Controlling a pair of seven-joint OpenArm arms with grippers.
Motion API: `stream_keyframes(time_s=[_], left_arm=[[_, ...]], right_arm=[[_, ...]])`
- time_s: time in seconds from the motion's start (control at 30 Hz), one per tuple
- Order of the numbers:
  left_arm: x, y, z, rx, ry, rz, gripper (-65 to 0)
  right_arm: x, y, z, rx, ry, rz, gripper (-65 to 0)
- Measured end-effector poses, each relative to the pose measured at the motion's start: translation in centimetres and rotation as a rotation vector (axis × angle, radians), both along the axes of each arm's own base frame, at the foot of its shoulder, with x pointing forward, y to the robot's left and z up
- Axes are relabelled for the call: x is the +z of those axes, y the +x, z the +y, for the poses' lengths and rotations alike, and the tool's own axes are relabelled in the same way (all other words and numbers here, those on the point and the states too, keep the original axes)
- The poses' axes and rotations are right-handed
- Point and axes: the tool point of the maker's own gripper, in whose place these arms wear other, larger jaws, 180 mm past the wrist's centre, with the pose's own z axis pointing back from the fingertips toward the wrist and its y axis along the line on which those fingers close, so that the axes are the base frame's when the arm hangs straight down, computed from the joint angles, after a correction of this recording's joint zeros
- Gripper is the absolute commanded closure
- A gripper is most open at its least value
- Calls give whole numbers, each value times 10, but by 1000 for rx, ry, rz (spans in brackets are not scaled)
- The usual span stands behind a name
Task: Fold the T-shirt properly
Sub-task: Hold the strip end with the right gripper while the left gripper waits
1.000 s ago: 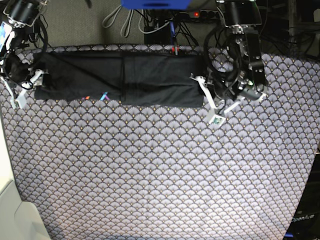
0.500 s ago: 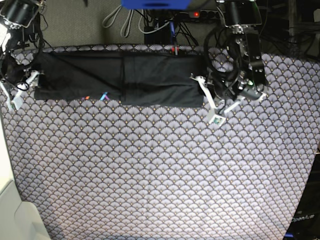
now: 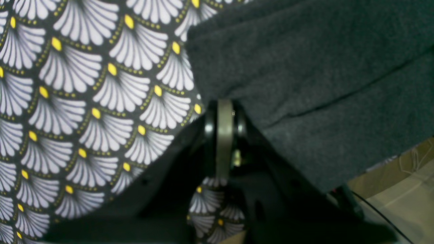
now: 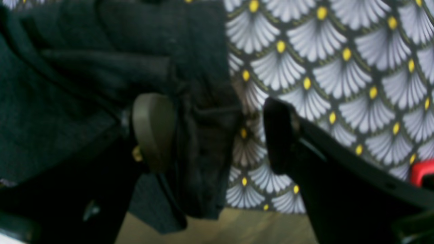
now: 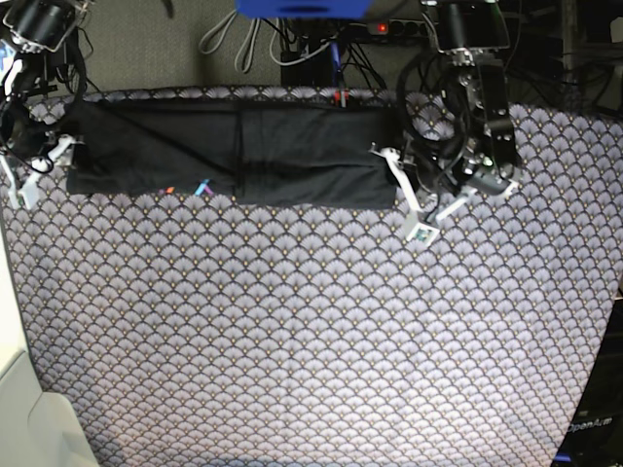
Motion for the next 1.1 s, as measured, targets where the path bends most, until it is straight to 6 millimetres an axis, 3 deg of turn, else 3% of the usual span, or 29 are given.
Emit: stream_keyframes(time_s=[0.27, 0.37, 0.73, 1.1], left_arm=[[0, 0, 1, 0, 1, 0, -4], [0, 0, 1, 0, 2, 0, -4], [0, -1, 0, 0, 0, 0, -4], [1, 1, 0, 0, 0, -2, -4]], right_arm=[[-10, 0, -1, -32, 51, -5, -427], [-13, 12, -5, -58, 94, -24, -427], [-15, 15, -7, -71, 128, -46, -423], [-9, -5, 9, -13, 37, 6, -423]])
